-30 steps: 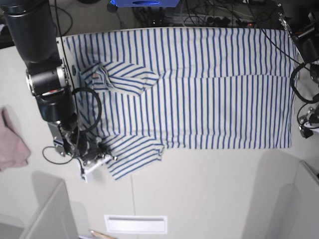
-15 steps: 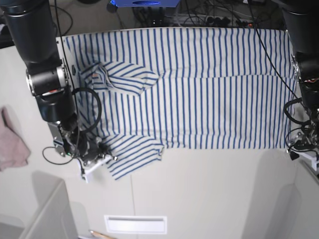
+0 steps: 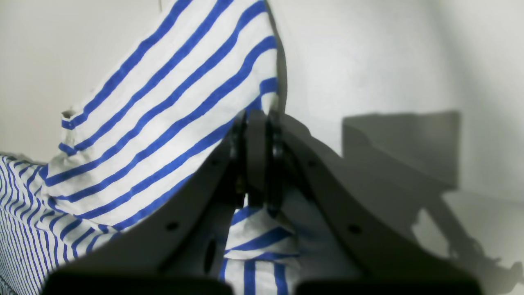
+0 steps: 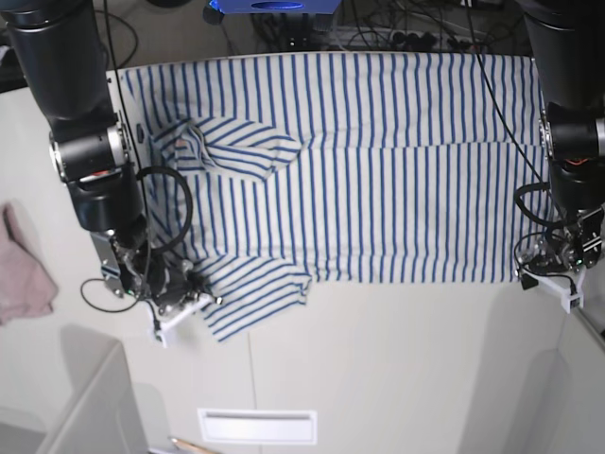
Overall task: Fold the T-shirt properly
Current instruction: 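Grasp the two hem corners with the right and left grippers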
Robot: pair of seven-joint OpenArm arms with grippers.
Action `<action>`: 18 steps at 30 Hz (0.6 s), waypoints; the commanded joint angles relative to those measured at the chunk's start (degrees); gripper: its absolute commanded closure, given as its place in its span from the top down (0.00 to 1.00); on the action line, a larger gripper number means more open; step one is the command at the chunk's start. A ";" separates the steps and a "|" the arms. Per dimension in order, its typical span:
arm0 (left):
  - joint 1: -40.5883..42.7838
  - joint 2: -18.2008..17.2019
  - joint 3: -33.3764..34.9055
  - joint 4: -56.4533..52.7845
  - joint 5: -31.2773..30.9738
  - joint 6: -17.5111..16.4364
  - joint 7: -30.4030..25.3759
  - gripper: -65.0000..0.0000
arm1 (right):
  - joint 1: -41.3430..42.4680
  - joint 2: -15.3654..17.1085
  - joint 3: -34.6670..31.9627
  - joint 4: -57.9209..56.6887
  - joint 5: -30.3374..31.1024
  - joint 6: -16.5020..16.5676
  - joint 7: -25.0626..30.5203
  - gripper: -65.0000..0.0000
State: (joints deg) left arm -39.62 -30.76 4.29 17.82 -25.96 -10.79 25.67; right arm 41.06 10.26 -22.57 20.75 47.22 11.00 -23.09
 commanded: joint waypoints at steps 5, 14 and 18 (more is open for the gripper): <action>-0.78 0.21 -0.56 0.33 0.42 0.11 -0.40 0.82 | 0.74 0.51 -0.16 -0.05 -1.20 -0.94 -2.09 0.00; 0.54 0.30 -0.03 0.33 0.42 0.11 -3.03 0.67 | 0.74 0.51 -0.16 -0.05 -1.20 -0.94 -2.09 0.00; 0.54 0.13 -0.03 0.77 0.42 0.11 -3.30 0.21 | 0.48 0.42 -0.07 -0.05 -1.02 -0.94 -0.51 0.00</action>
State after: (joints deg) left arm -38.09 -29.58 4.23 18.15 -26.35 -11.35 21.61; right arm 40.91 10.26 -22.57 20.75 47.42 11.00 -22.55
